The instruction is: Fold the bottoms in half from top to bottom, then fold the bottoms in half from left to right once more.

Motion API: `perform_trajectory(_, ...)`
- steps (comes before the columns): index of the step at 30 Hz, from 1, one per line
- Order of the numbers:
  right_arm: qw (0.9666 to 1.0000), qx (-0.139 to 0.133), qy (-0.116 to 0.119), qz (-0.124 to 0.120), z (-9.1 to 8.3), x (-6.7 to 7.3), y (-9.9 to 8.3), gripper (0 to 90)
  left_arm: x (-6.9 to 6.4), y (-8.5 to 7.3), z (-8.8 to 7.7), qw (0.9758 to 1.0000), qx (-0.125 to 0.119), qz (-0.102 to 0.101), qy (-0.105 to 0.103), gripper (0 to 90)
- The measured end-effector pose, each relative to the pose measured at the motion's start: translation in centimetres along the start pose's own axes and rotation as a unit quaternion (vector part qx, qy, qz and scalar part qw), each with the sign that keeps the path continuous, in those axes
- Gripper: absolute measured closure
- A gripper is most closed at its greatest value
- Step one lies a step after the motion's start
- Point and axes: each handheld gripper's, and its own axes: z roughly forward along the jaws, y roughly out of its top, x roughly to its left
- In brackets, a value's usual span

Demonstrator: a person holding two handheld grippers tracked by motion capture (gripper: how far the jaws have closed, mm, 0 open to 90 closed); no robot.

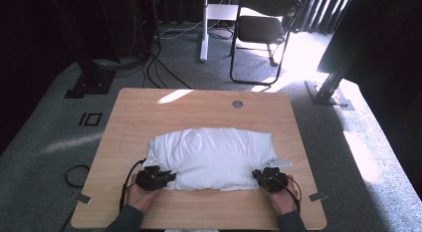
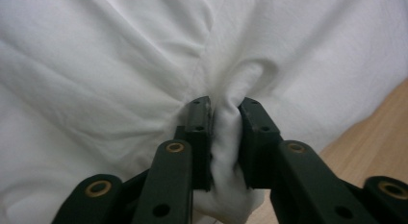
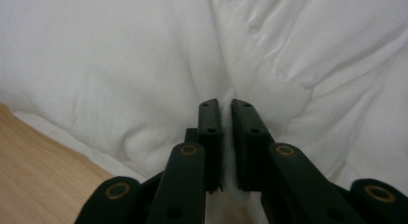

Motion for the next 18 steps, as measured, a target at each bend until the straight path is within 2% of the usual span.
perform_trajectory(4, 0.9999, -0.002, 0.014, 0.002, -0.2, 0.2, -0.4, 79.3, 0.6, 0.1, -0.2, 0.9999, -0.011, -0.013, 0.0, 71.1)
perform_trajectory(7, 0.9998, -0.006, 0.019, 0.008, -0.1, 0.1, -0.5, 78.0, 0.6, 0.1, -0.4, 0.9997, -0.02, -0.014, 0.008, 64.1)
perform_trajectory(8, 0.9998, -0.006, 0.02, 0.008, -0.1, 0.0, -0.5, 77.9, 0.5, 0.1, -0.5, 0.9994, -0.026, -0.015, 0.018, 62.2)
perform_trajectory(11, 0.9998, -0.006, 0.02, 0.005, -0.1, 0.0, -0.4, 77.3, 0.6, 0.2, -1.0, 0.9986, -0.045, -0.013, 0.026, 53.6)
perform_trajectory(13, 0.9998, -0.005, 0.02, 0.005, -0.1, 0.1, -0.4, 77.2, 0.9, 0.2, -1.7, 0.9969, -0.073, -0.021, 0.023, 46.2)
perform_trajectory(15, 0.9998, -0.005, 0.02, 0.006, 0.0, 0.1, -0.4, 77.0, 1.5, 0.3, -2.2, 0.9944, -0.096, -0.038, 0.024, 38.8)
perform_trajectory(18, 0.9998, -0.006, 0.02, 0.005, 0.0, 0.1, -0.4, 76.6, 2.7, 0.6, -2.8, 0.9887, -0.12, -0.076, 0.048, 29.1)
